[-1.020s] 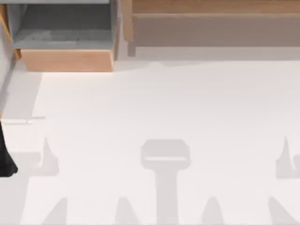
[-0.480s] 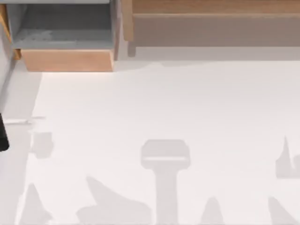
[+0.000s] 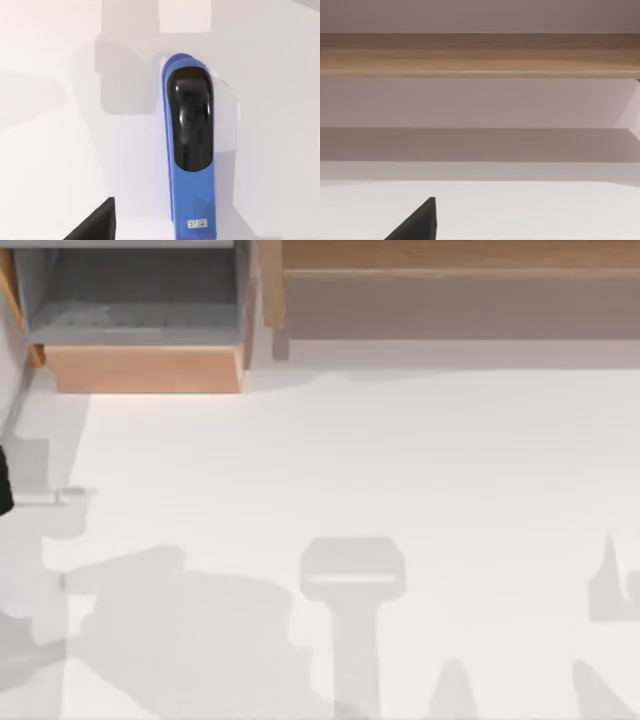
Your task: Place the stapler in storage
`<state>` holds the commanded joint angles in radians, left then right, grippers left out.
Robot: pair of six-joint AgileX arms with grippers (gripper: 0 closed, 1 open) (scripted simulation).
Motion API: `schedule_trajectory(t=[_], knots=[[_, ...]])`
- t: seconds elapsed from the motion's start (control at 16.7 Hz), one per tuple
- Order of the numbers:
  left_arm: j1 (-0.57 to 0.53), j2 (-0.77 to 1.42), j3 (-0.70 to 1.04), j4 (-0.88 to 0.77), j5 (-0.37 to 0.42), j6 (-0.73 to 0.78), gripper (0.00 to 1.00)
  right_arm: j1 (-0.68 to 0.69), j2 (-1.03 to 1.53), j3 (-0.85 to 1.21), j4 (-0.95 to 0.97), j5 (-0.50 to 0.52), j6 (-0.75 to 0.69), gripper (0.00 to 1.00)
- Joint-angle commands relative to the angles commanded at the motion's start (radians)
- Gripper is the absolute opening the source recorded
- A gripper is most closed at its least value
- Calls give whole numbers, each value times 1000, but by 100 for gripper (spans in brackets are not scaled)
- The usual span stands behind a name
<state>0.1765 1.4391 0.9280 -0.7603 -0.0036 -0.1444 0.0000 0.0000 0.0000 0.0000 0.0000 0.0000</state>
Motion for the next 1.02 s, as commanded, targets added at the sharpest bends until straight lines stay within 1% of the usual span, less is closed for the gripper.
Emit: schedule_trajectory(t=[0.18, 0.36, 0.48, 0.84, 1.02], knots=[[22, 187, 117, -96, 0, -18, 100, 0, 0, 0, 0, 0, 0, 100], [36, 304, 193, -159, 1, -30, 100, 0, 0, 0, 0, 0, 0, 100], [40, 336, 216, -177, 1, -33, 100, 0, 0, 0, 0, 0, 0, 100], [36, 337, 211, -173, 1, -34, 100, 0, 0, 0, 0, 0, 0, 100], [39, 370, 174, -104, 1, -33, 100, 0, 0, 0, 0, 0, 0, 100]])
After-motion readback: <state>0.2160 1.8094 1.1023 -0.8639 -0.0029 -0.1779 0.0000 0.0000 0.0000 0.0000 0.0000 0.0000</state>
